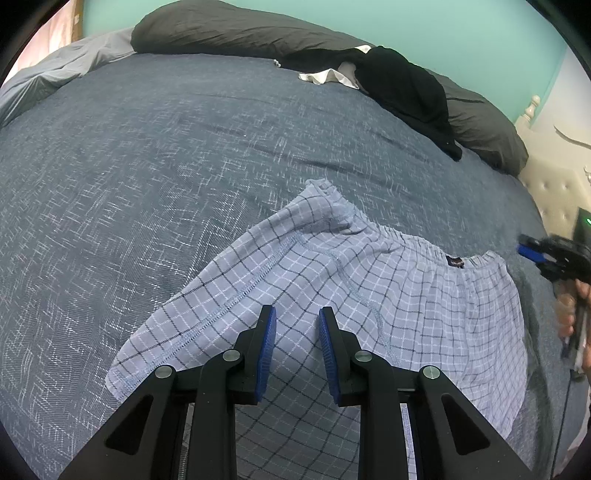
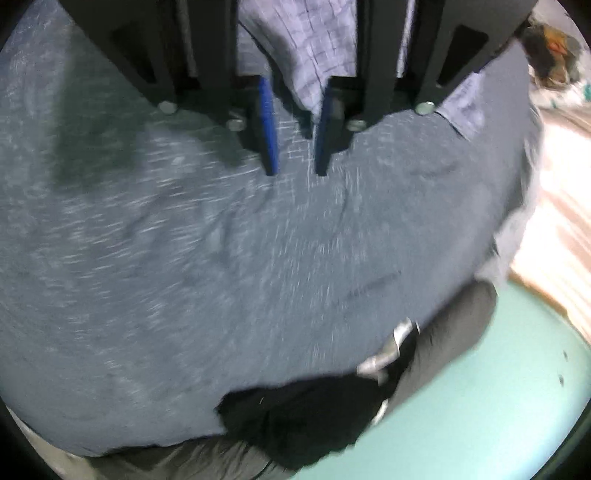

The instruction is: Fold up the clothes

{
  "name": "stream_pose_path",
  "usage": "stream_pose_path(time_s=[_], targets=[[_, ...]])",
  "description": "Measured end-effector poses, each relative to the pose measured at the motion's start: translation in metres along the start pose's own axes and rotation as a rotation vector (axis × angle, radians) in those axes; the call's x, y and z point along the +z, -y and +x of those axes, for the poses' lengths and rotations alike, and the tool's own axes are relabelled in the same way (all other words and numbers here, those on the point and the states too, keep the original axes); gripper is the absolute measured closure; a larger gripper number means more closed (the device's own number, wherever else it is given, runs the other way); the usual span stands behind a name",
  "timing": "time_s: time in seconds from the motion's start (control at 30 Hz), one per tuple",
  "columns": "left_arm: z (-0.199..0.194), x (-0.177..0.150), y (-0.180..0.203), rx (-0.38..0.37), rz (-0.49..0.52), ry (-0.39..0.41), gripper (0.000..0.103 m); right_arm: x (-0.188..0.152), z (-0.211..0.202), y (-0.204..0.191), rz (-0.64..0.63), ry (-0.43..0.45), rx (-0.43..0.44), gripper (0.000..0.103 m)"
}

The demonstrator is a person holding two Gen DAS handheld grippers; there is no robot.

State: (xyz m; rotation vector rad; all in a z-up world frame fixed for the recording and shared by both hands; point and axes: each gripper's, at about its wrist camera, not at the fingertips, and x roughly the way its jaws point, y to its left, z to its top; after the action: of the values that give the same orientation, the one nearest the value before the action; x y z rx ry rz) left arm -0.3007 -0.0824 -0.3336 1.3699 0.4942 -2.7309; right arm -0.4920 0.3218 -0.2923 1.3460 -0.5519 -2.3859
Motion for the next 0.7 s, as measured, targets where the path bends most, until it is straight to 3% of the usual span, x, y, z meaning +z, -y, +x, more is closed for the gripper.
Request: stream_pose_path(time_s=[0.1, 0.43, 0.7], targets=[[-0.001, -0.001, 0.001, -0.002, 0.001, 0.001, 0.077, -0.014, -0.023, 0.015, 0.009, 0.007, 0.013, 0.079], [-0.001, -0.002, 0.003, -0.005, 0.005, -0.002, 0.077, -0.084, -0.040, 0.029, -0.015, -0.087, -0.054, 0.079], [-0.001, -0.002, 0.002, -0.005, 0.007, -0.005, 0.077, -0.118, -0.045, 0.023, -0.111, -0.092, -0.135, 0.079]])
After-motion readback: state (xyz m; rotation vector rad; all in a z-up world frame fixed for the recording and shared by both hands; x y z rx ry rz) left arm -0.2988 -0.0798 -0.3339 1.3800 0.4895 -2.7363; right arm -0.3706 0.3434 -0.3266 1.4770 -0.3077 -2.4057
